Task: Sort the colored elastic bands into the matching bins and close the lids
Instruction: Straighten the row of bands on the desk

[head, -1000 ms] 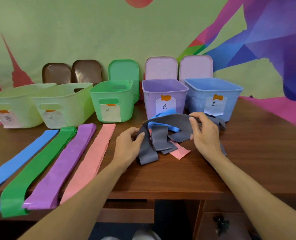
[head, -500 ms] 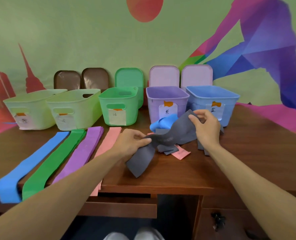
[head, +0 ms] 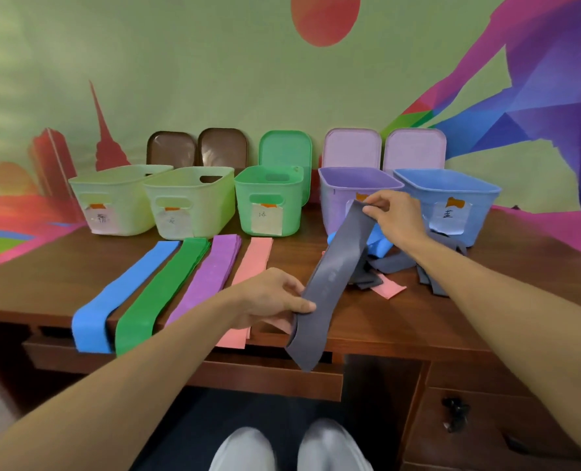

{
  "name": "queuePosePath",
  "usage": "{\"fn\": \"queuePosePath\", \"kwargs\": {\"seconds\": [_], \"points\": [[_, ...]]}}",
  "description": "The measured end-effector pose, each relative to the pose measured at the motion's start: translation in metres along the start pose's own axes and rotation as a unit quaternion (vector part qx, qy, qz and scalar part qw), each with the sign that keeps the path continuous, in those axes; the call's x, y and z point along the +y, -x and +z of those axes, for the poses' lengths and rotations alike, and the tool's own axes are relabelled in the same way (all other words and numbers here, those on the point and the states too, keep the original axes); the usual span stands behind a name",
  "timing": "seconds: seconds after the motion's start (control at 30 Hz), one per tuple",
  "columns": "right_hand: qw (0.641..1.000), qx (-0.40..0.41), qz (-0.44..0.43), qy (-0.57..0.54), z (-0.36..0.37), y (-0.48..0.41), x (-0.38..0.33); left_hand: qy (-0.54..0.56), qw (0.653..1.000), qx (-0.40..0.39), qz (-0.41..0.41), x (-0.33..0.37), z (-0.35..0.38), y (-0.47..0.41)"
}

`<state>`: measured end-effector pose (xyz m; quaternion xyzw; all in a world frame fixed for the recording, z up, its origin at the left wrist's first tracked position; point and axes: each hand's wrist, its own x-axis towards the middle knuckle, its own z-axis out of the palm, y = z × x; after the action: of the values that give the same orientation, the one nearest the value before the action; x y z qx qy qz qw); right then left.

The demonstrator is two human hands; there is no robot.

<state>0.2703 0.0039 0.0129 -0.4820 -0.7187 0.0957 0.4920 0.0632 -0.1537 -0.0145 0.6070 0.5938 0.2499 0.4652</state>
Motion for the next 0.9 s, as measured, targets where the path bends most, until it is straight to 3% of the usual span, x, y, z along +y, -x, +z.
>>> {"fn": "queuePosePath", "kwargs": {"seconds": [0.43,0.63,0.9], "points": [[0.986,-0.121,-0.073,0.085,0.098,-0.03,-0.021,0.037,0.997,0.037,-0.059,-0.008,-0.014,-0.016],[0.968,-0.181,-0.078,0.153,0.127,-0.035,-0.015,-0.057,0.994,0.044,-0.083,-0.001,-0.02,-0.023],[0.935,-0.237,-0.062,0.255,0.149,-0.043,-0.014,-0.22,0.973,0.059,-0.045,-0.001,-0.03,-0.034]]}}
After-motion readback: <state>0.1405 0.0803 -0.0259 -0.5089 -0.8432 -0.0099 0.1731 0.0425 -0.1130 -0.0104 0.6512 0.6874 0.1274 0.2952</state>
